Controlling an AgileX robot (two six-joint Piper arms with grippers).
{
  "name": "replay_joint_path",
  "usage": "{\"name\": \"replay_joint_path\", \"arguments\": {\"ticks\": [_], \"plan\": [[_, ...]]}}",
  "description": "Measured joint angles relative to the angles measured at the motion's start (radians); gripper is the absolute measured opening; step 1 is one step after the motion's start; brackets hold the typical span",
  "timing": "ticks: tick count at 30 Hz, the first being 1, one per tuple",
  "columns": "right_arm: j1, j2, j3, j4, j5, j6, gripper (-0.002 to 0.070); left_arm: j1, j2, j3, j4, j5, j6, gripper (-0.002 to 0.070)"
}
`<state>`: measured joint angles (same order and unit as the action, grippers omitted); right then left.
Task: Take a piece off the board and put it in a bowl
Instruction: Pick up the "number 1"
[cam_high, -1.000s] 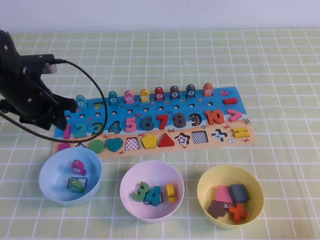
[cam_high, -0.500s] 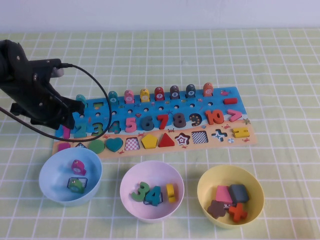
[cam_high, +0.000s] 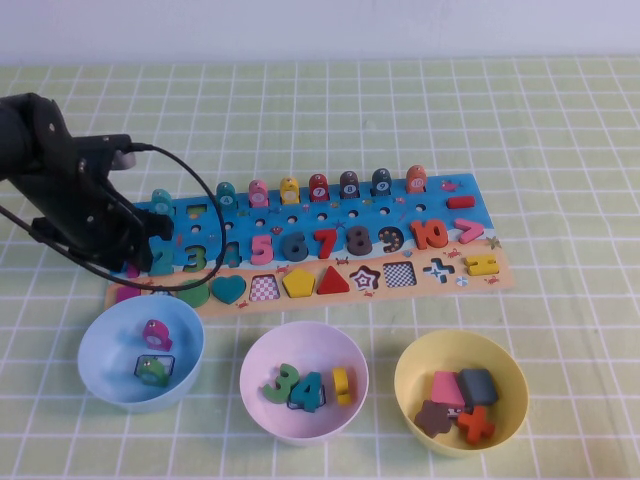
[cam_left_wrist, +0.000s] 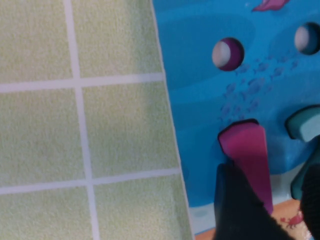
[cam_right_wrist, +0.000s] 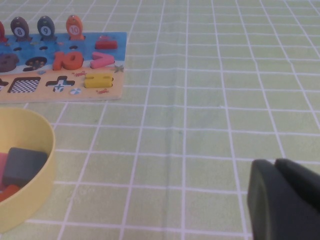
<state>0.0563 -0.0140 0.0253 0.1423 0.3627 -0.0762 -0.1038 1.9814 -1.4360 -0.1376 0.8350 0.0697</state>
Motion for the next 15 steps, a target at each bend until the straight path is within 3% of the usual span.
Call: {"name": "replay_joint_path", "arguments": {"ticks": [7,15], "plan": [[0.0,0.0,0.0,0.0,0.0,0.0,-0.0017,0.0,0.016,-0.019,0.009,0.006,0.0,0.0237],[0.0,0.0,0.0,0.0,0.0,0.0,-0.0017,0.0,0.024,-0.021,0.025,0.008,0.0,0.0092]]}}
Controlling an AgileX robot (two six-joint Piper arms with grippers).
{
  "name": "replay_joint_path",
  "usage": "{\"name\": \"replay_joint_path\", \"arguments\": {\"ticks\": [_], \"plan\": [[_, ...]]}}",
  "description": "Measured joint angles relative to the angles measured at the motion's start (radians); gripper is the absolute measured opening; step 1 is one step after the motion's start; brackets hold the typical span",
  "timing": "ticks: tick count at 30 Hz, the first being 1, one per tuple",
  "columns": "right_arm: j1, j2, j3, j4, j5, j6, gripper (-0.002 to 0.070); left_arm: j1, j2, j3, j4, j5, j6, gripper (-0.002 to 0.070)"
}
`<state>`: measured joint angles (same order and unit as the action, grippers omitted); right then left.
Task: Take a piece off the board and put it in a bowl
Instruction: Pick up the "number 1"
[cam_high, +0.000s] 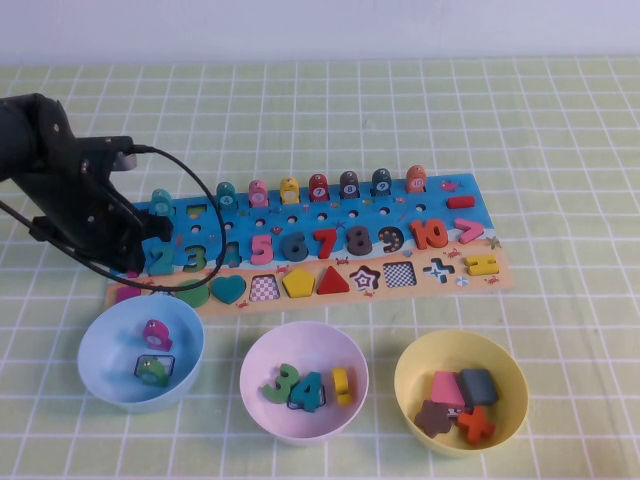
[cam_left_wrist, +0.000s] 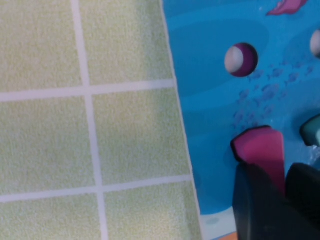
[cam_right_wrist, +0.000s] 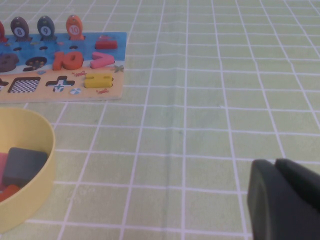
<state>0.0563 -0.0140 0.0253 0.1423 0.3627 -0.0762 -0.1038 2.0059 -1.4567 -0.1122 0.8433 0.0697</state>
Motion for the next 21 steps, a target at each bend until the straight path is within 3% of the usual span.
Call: {"name": "replay_joint_path", "arguments": {"ticks": [13,21], "plan": [[0.0,0.0,0.0,0.0,0.0,0.0,-0.0017,0.0,-0.021,-0.002,0.008,0.017,-0.012,0.0072],[0.0,0.0,0.0,0.0,0.0,0.0,-0.0017,0.0,-0.169,-0.007,0.081,0.071,-0.006,0.006]]}}
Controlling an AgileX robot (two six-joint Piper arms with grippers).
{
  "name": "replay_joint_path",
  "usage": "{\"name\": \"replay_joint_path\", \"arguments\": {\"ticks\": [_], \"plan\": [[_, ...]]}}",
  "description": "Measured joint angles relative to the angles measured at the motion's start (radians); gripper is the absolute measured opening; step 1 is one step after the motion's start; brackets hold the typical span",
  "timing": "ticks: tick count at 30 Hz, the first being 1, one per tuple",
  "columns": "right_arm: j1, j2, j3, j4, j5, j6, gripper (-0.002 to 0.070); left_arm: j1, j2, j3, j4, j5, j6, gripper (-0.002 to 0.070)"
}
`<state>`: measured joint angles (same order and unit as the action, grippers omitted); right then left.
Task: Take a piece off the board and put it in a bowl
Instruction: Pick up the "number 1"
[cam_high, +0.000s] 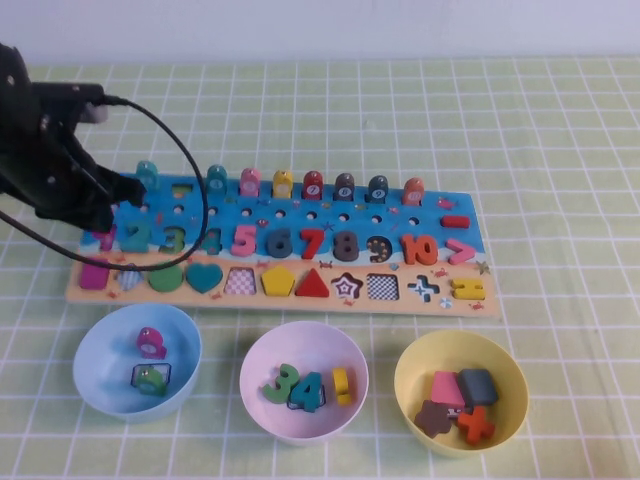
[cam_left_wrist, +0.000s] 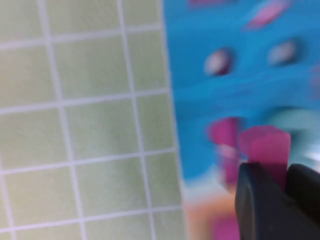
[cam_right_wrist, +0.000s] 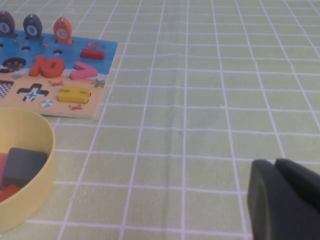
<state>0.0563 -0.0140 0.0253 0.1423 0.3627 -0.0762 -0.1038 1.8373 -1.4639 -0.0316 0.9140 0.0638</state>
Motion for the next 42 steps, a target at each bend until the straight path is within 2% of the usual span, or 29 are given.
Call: {"name": "replay_joint_path", "arguments": {"ticks": [8,19,42], "plan": [[0.0,0.0,0.0,0.0,0.0,0.0,-0.0017,0.0,-0.013,-0.007,0.017,0.035,0.009,0.0058],[0.0,0.0,0.0,0.0,0.0,0.0,-0.0017,-0.041,0.016,-0.007,0.017,0.035,0.018,0.0058],[0.0,0.0,0.0,0.0,0.0,0.0,-0.0017,-0.041,0.016,-0.007,0.017,0.044,0.025,0.0057]]}}
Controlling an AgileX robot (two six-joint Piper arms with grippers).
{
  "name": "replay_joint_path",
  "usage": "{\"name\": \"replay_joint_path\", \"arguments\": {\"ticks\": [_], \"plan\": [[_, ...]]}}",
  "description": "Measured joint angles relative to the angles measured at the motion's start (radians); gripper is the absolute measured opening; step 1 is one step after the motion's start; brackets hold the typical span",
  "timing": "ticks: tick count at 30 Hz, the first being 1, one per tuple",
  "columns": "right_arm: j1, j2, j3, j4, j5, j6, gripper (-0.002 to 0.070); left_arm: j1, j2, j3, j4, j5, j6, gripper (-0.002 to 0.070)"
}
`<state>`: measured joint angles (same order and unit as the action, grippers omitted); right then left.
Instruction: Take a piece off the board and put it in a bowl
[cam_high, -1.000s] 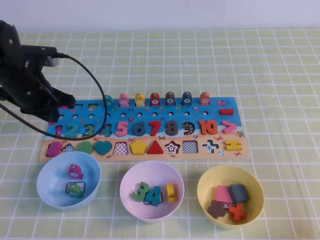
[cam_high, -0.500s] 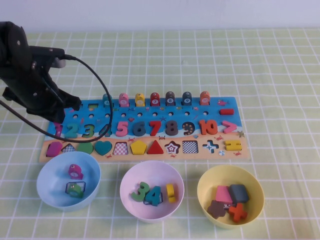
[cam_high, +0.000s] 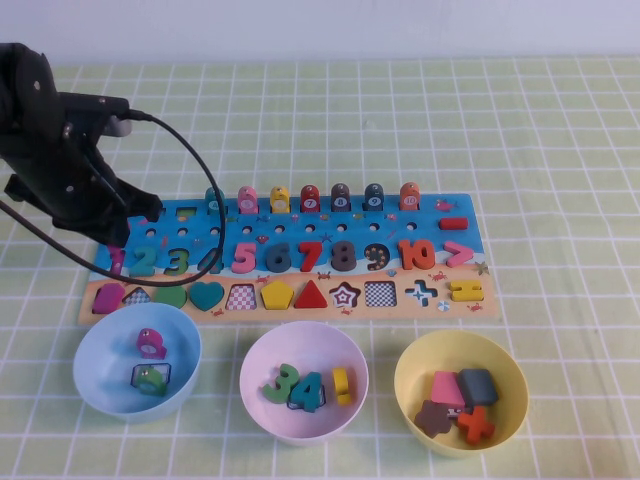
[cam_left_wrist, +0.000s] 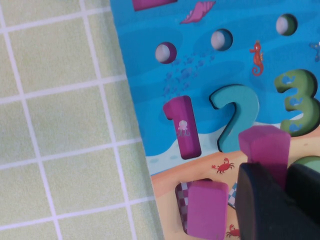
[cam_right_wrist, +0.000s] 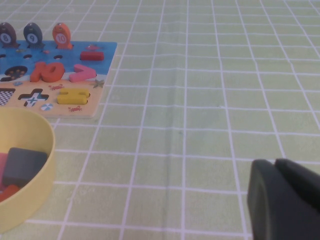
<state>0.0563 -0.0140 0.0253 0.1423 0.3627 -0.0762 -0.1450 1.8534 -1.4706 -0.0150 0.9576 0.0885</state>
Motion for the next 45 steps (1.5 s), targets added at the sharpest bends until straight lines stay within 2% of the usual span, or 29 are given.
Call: {"name": "replay_joint_path", "arguments": {"ticks": [15,23,37,45], "plan": [[0.0,0.0,0.0,0.0,0.0,0.0,-0.0017,-0.005,0.008,0.0,0.0,0.007,0.004,0.0057],[0.0,0.0,0.0,0.0,0.0,0.0,-0.0017,-0.063,0.028,0.0,0.0,0.018,0.03,0.0057],[0.0,0.0,0.0,0.0,0.0,0.0,-0.0017,-0.361,-0.041,0.0,-0.075,0.192,0.13,0.0057],[0.0,0.0,0.0,0.0,0.0,0.0,-0.0017,-0.501,-0.036,-0.002,-0.079,0.183,0.151,0.0057]]}}
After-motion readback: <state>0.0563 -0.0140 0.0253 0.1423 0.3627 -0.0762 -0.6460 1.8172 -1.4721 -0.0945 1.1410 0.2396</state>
